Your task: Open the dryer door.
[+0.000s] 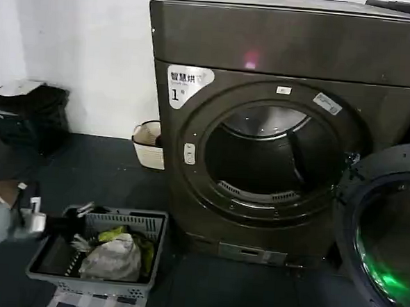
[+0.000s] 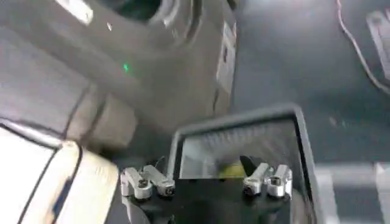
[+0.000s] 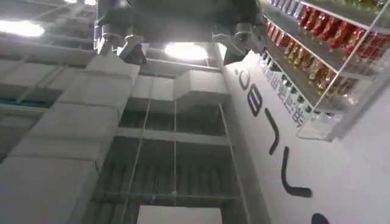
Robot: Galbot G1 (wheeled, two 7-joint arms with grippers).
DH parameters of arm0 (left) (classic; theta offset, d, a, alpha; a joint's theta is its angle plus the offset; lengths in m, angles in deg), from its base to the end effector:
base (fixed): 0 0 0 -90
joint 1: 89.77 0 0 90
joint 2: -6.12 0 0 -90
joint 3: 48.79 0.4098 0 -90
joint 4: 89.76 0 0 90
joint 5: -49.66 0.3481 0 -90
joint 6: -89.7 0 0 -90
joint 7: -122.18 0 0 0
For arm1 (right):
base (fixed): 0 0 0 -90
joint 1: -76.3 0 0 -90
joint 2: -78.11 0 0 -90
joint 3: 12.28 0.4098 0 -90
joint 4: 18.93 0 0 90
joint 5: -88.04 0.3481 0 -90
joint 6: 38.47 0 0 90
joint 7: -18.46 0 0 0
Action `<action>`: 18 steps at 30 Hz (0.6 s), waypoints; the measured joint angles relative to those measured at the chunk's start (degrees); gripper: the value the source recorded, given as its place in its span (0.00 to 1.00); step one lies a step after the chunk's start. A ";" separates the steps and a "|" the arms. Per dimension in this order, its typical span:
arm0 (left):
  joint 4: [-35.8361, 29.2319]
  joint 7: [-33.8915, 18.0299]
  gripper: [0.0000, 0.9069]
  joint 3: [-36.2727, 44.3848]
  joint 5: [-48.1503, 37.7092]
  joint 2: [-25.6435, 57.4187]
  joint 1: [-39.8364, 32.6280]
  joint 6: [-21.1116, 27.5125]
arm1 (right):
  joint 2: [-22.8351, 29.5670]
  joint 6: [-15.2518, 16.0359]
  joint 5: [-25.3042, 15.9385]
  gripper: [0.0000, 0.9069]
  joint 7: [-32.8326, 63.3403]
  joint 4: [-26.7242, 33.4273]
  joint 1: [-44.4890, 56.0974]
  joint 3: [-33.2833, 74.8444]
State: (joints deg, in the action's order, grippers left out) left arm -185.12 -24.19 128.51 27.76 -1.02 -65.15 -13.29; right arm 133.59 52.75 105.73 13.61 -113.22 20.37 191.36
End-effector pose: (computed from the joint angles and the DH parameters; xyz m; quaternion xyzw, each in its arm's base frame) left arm 0.3617 0.3313 -0.1478 -0.4807 -0.7192 -0.4792 0.1484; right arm -0.1915 -0.4795 -0.0347 0.6532 0.6565 -0.3247 0.1921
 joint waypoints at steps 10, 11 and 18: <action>3.70 7.18 1.00 -9.05 9.35 3.34 7.26 -3.40 | -0.16 -0.04 0.19 1.00 -0.32 -0.18 0.31 -0.21; 3.95 8.04 1.00 -10.03 9.85 3.66 7.86 -3.79 | -0.06 -0.05 0.19 1.00 -0.32 -0.29 0.22 -0.41; 5.22 10.02 1.00 -13.54 13.54 4.63 9.72 -6.49 | 0.50 -0.07 0.12 1.00 -0.75 -1.20 -0.45 -1.69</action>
State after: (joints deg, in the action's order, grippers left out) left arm -179.91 -14.17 114.97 41.30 3.61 -55.43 -19.78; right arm 134.09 52.67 105.86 12.86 -114.43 19.93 189.67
